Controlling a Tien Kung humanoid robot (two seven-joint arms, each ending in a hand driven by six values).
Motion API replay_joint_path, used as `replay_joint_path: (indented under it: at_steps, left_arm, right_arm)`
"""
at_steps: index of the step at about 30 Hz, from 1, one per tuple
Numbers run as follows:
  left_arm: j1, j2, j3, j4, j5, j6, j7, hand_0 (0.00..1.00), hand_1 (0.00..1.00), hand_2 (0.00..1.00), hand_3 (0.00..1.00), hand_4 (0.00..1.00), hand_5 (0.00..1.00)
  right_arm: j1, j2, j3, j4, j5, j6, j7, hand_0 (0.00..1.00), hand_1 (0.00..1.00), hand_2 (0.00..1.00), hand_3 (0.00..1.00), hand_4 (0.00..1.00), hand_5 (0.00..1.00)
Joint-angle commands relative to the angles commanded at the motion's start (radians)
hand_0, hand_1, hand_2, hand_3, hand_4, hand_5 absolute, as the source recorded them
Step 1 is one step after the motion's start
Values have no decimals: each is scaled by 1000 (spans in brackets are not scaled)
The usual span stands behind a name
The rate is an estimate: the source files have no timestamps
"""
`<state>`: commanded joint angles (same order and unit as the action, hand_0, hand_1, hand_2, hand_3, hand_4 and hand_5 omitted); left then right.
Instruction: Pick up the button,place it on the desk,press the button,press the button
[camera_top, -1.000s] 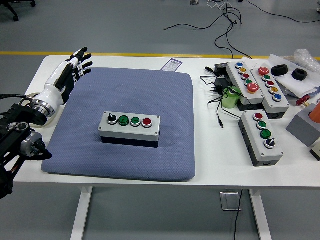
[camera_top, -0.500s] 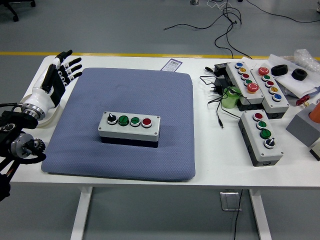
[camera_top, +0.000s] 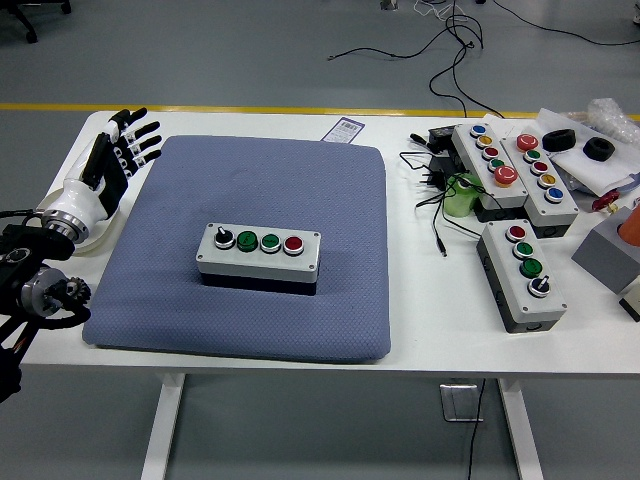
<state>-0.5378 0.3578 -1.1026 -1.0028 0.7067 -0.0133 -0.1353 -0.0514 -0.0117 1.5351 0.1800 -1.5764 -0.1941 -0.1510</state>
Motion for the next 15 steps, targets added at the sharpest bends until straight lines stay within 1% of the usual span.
replay_joint_path:
  at_steps: [2,15]
  left_arm:
    - [-2,-1,2,-1,3,-1,2,850,885,891,862,576,998]
    - [-2,-4,11,4,9,7,13,851,885,892,855,575,998]
  right_arm:
    - [1,-1,1,0,0,-1,0,525,670,688,623,299,137]
    - [0,-9,10,0,-5,-2,0,520,669,688,622,299,137]
